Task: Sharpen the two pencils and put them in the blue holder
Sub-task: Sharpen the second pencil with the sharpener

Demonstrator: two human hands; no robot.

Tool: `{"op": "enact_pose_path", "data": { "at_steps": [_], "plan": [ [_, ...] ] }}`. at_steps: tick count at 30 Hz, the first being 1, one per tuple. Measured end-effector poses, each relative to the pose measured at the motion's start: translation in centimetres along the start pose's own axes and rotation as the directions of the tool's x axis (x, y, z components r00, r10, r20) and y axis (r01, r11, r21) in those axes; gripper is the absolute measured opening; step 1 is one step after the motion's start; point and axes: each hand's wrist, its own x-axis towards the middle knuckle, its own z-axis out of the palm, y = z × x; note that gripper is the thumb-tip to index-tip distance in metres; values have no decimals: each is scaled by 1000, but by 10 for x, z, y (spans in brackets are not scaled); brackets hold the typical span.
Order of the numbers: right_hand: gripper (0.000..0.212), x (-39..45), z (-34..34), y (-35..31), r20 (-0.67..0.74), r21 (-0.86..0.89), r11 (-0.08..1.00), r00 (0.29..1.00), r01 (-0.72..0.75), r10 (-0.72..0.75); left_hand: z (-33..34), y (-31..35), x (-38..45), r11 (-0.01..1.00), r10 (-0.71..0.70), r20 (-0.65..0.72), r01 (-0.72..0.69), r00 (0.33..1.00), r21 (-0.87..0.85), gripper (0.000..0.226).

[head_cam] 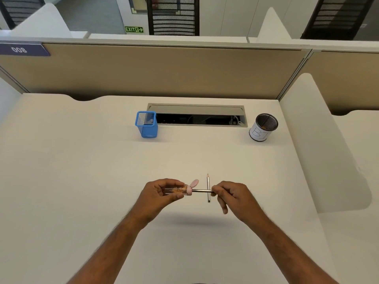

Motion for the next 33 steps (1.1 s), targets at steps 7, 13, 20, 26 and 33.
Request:
{"op": "enact_pose_path", "data": {
  "at_steps": [7,13,20,26,33],
  "plan": [
    [44,2,-1,0,113,109,984,986,-138,126,1,1,0,999,11,15,-12,1000,45,25],
    [25,1,-2,3,34,34,999,999,-28,27,-3,-1,2,1000,8,-33,-8,999,-5,26],
    [13,0,-1,3,-6,8,999,999,52,-52,-2,-2,0,1000,10,-18,-10,1000,3,24],
    [32,3,-2,5,101,-24,999,994,-26,29,-3,-3,-3,999,4,23,-5,1000,43,25],
    [47,2,-9,14,190,57,984,969,-169,155,-11,-2,-4,999,25,9,-25,1000,20,27]
  ]
}}
